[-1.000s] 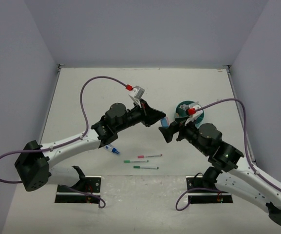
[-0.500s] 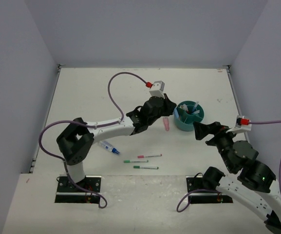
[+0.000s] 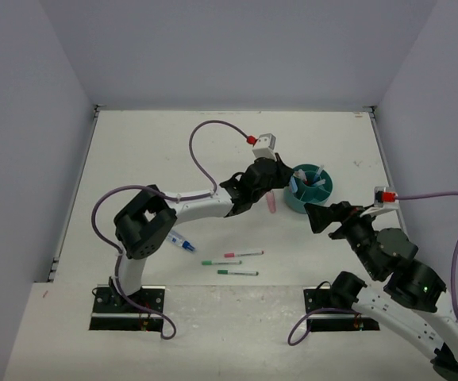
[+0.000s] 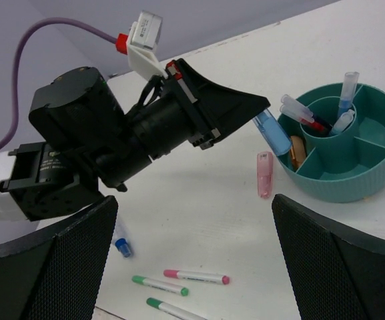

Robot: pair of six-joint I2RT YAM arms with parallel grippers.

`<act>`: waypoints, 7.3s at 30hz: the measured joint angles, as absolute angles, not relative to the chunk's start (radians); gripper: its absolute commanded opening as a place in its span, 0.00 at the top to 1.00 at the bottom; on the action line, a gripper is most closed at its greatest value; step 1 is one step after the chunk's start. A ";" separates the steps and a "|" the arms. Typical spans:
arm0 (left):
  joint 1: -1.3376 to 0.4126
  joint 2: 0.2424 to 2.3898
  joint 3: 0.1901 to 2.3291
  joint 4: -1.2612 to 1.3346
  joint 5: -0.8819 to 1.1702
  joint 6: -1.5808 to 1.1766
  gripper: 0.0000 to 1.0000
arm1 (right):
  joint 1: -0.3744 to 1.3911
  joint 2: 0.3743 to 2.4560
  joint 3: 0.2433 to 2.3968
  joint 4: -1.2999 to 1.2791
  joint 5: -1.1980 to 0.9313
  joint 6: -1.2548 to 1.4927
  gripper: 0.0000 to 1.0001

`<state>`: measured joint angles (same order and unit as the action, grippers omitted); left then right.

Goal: Sort the stationery into containers
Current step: Place the pen in the storage box, then pick up the pen from the center of the board, then place the pen in the storage box, then pick up the stationery from the center of the board.

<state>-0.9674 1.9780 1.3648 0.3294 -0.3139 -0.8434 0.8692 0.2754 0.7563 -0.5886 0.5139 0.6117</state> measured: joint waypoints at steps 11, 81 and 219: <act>-0.944 2.049 1.406 0.340 -0.265 -0.879 0.25 | 0.869 0.304 0.733 -0.560 0.480 0.587 0.02; -0.883 0.978 0.648 0.048 -0.164 -0.836 0.14 | 0.876 1.098 0.723 -0.105 0.062 0.242 1.00; -0.748 1.330 0.608 -0.776 -0.595 -1.689 1.00 | 0.929 0.676 0.687 -0.388 0.125 0.481 0.01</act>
<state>-0.7476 1.3303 0.6083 -0.7761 -0.5950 -1.6891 0.9293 0.6761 0.6868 -0.3880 0.1249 0.4809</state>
